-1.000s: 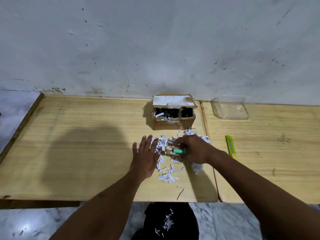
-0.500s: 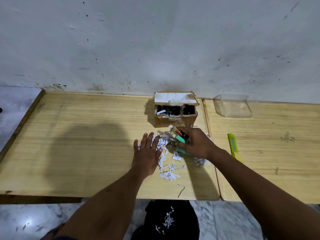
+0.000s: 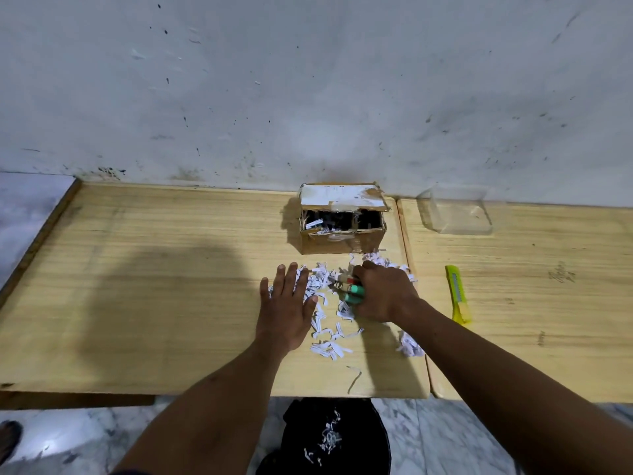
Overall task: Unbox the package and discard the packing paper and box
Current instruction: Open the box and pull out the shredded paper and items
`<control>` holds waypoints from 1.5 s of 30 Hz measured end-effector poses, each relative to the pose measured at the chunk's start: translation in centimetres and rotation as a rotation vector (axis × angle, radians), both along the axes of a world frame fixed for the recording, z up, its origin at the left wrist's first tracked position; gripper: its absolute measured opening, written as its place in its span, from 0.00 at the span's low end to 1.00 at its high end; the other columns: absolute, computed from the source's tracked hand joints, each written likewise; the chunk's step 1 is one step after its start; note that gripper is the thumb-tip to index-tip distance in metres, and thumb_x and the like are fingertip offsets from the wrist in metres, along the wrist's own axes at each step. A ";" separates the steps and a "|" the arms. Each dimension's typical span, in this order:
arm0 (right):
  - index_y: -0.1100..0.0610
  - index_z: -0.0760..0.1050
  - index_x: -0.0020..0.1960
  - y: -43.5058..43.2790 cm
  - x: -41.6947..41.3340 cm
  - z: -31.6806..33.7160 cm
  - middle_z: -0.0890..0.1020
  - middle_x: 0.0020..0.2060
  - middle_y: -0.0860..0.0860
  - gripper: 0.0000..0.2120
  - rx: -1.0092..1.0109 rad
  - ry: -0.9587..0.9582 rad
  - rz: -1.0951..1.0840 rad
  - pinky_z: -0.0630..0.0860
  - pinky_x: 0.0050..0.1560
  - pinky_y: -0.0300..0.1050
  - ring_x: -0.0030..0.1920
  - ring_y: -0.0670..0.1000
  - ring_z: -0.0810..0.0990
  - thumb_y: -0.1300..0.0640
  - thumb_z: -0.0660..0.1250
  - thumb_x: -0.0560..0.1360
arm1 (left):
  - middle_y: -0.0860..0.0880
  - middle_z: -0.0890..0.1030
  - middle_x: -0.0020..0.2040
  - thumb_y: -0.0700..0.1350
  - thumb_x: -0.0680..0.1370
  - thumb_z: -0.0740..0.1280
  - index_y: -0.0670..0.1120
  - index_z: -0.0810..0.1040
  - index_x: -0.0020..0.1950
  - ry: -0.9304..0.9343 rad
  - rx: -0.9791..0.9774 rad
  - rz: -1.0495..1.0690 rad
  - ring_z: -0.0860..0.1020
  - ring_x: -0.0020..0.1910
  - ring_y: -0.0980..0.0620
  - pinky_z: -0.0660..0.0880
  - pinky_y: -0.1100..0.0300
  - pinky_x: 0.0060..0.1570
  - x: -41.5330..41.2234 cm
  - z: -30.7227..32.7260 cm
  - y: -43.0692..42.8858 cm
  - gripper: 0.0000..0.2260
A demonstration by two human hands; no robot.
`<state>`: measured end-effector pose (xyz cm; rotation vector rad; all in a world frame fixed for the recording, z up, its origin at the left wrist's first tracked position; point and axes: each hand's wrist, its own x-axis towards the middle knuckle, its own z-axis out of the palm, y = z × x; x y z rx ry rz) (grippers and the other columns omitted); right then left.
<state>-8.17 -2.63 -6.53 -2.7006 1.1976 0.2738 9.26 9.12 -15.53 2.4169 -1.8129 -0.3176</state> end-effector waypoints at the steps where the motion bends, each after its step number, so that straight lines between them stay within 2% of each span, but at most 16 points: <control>1: 0.51 0.74 0.56 0.1 0.0 -0.1 0.79 0.51 0.49 0.20 -0.019 0.011 0.007 0.73 0.43 0.46 0.50 0.55 0.81 0.42 0.67 0.69 | 0.50 0.49 0.82 0.60 0.81 0.38 0.52 0.51 0.81 0.005 0.000 -0.001 0.44 0.81 0.48 0.41 0.44 0.75 0.0 0.0 0.0 0.30; 5: 0.51 0.76 0.56 0.1 0.0 -0.2 0.83 0.47 0.51 0.19 -0.076 0.018 0.041 0.72 0.43 0.44 0.49 0.55 0.82 0.41 0.67 0.71 | 0.50 0.48 0.82 0.61 0.80 0.38 0.52 0.51 0.81 0.008 -0.010 0.001 0.43 0.80 0.48 0.40 0.44 0.76 0.1 0.0 0.0 0.31; 8: 0.51 0.77 0.54 -0.2 0.2 0.4 0.84 0.45 0.51 0.19 -0.073 -0.047 0.049 0.71 0.41 0.44 0.48 0.56 0.82 0.39 0.68 0.71 | 0.50 0.48 0.82 0.62 0.80 0.37 0.52 0.50 0.81 -0.001 -0.004 0.000 0.43 0.80 0.48 0.41 0.43 0.76 0.0 -0.2 0.1 0.31; 12: 0.53 0.78 0.50 -0.3 0.8 2.0 0.82 0.46 0.53 0.13 0.044 -0.164 0.057 0.68 0.40 0.43 0.47 0.57 0.81 0.47 0.71 0.69 | 0.49 0.47 0.82 0.63 0.81 0.38 0.51 0.49 0.81 -0.013 -0.003 0.002 0.42 0.80 0.48 0.40 0.43 0.76 0.1 -0.3 0.0 0.31; 16: 0.53 0.75 0.47 -0.4 1.5 2.4 0.80 0.46 0.54 0.09 0.232 -0.243 0.072 0.74 0.41 0.46 0.46 0.57 0.79 0.55 0.71 0.69 | 0.48 0.44 0.82 0.63 0.81 0.39 0.50 0.46 0.81 -0.034 0.024 0.006 0.40 0.80 0.45 0.40 0.42 0.76 0.0 -0.5 0.0 0.31; 20: 0.55 0.74 0.58 -0.4 1.6 2.0 0.83 0.47 0.56 0.15 0.279 -0.185 0.066 0.78 0.45 0.50 0.47 0.59 0.81 0.56 0.70 0.72 | 0.48 0.43 0.82 0.64 0.79 0.36 0.51 0.45 0.81 -0.034 0.042 0.009 0.39 0.80 0.45 0.40 0.41 0.76 0.0 -0.3 -0.1 0.33; 25: 0.53 0.69 0.64 0.2 1.8 1.9 0.82 0.50 0.57 0.21 0.199 -0.104 0.083 0.77 0.45 0.51 0.50 0.60 0.80 0.50 0.69 0.75 | 0.48 0.41 0.82 0.65 0.78 0.33 0.51 0.44 0.81 -0.036 0.075 -0.001 0.38 0.80 0.45 0.41 0.40 0.76 0.1 0.0 -0.3 0.34; 27: 0.52 0.67 0.66 0.3 1.8 1.8 0.82 0.51 0.56 0.21 0.195 -0.114 0.075 0.75 0.53 0.54 0.53 0.61 0.80 0.48 0.67 0.76 | 0.48 0.41 0.82 0.64 0.79 0.35 0.50 0.45 0.81 -0.037 0.079 -0.006 0.38 0.80 0.45 0.41 0.40 0.76 0.1 0.0 -0.3 0.33; 29: 0.52 0.65 0.66 0.4 1.7 1.5 0.83 0.51 0.55 0.21 0.146 -0.127 0.075 0.68 0.63 0.60 0.54 0.60 0.80 0.46 0.65 0.77 | 0.47 0.42 0.82 0.63 0.81 0.39 0.50 0.47 0.81 -0.047 0.078 -0.014 0.39 0.80 0.44 0.42 0.40 0.76 0.1 -0.2 -0.2 0.31; 32: 0.52 0.63 0.67 0.4 1.6 1.5 0.84 0.51 0.53 0.22 0.094 -0.186 0.055 0.61 0.69 0.65 0.56 0.60 0.80 0.44 0.64 0.79 | 0.46 0.45 0.82 0.63 0.81 0.41 0.49 0.48 0.81 -0.042 0.049 -0.010 0.41 0.80 0.43 0.44 0.39 0.76 0.1 -0.3 -0.1 0.31; 34: 0.51 0.62 0.70 0.3 1.5 1.5 0.85 0.52 0.52 0.24 0.084 -0.271 0.055 0.60 0.70 0.63 0.58 0.58 0.80 0.45 0.64 0.78 | 0.46 0.45 0.82 0.63 0.81 0.41 0.50 0.47 0.81 -0.048 0.060 -0.013 0.41 0.80 0.43 0.43 0.39 0.76 0.2 -0.4 -0.2 0.31; 36: 0.50 0.62 0.73 0.4 1.3 1.8 0.85 0.53 0.52 0.27 0.132 -0.396 0.067 0.68 0.66 0.55 0.57 0.57 0.81 0.47 0.67 0.78 | 0.46 0.45 0.82 0.63 0.81 0.40 0.49 0.47 0.81 -0.053 0.063 -0.014 0.40 0.80 0.43 0.43 0.39 0.75 0.2 -0.3 -0.2 0.31; 38: 0.49 0.63 0.74 0.6 1.0 2.1 0.84 0.55 0.52 0.28 0.218 -0.511 0.037 0.75 0.54 0.49 0.54 0.57 0.81 0.50 0.69 0.77 | 0.46 0.45 0.82 0.63 0.81 0.40 0.50 0.47 0.81 -0.045 0.060 -0.013 0.40 0.80 0.44 0.42 0.40 0.75 0.1 -0.2 -0.2 0.31; 40: 0.48 0.64 0.74 0.5 0.4 2.1 0.83 0.56 0.54 0.29 0.221 -0.552 -0.002 0.74 0.47 0.45 0.54 0.56 0.81 0.53 0.70 0.77 | 0.46 0.45 0.82 0.63 0.81 0.40 0.50 0.48 0.81 -0.030 0.040 -0.011 0.41 0.80 0.44 0.43 0.40 0.75 0.0 -0.2 -0.1 0.31; 45: 0.46 0.66 0.73 -1.3 -3.1 1.2 0.83 0.55 0.54 0.27 0.096 -0.493 -0.130 0.73 0.43 0.47 0.52 0.59 0.81 0.55 0.69 0.76 | 0.46 0.48 0.82 0.65 0.79 0.37 0.49 0.51 0.81 -0.002 0.020 -0.009 0.44 0.80 0.43 0.46 0.38 0.75 0.1 -0.3 -0.3 0.34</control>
